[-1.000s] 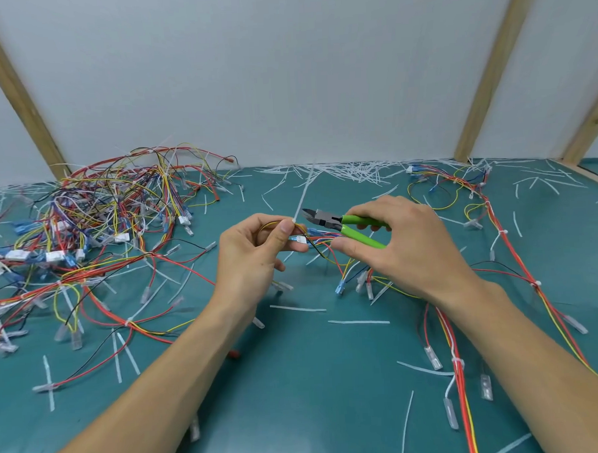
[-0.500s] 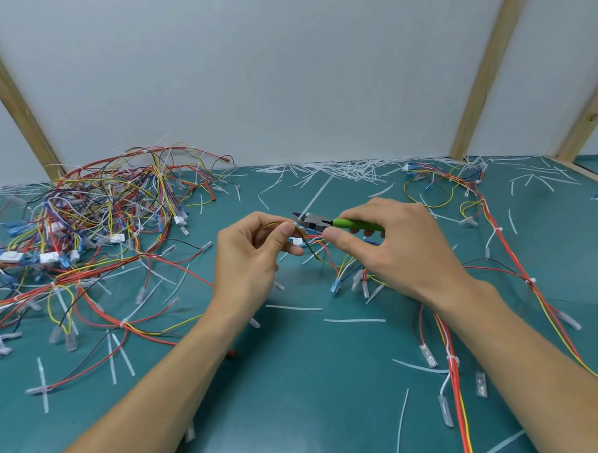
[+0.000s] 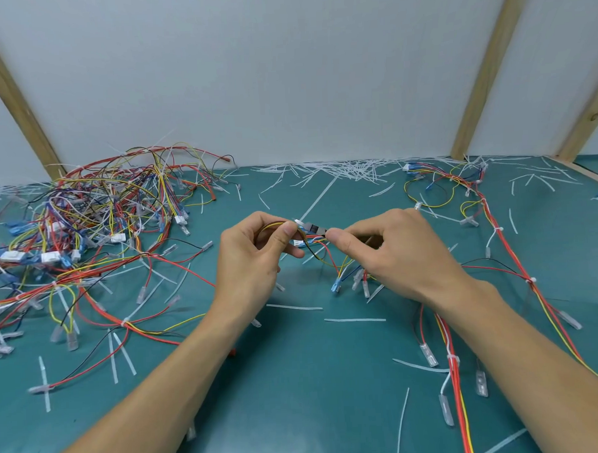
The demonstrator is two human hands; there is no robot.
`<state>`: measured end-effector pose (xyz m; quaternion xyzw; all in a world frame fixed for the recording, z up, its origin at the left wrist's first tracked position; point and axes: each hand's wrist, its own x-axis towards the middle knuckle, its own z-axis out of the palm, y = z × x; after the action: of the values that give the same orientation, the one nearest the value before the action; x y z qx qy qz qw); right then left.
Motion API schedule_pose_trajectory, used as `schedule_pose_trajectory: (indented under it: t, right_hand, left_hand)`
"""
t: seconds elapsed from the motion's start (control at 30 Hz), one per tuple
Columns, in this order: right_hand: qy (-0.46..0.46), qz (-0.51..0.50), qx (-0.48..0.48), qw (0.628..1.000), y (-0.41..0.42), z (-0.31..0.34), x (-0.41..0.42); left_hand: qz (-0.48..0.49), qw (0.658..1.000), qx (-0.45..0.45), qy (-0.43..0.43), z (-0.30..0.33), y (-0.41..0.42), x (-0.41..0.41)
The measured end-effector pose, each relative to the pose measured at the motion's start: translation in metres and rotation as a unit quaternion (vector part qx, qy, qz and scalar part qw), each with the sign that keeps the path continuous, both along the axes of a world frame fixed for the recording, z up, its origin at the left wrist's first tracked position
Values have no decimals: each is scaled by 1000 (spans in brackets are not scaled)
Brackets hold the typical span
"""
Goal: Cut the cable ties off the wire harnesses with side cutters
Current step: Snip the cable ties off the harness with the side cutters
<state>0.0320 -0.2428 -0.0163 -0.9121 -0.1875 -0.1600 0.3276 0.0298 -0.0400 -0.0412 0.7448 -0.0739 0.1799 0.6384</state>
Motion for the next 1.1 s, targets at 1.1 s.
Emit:
schedule_pose_trajectory:
  t: [1.1]
  right_hand:
    - [48,-34,-33,998,5,-6,1]
  left_hand:
    - [-6,1000,0,-12,-1,-1,-1]
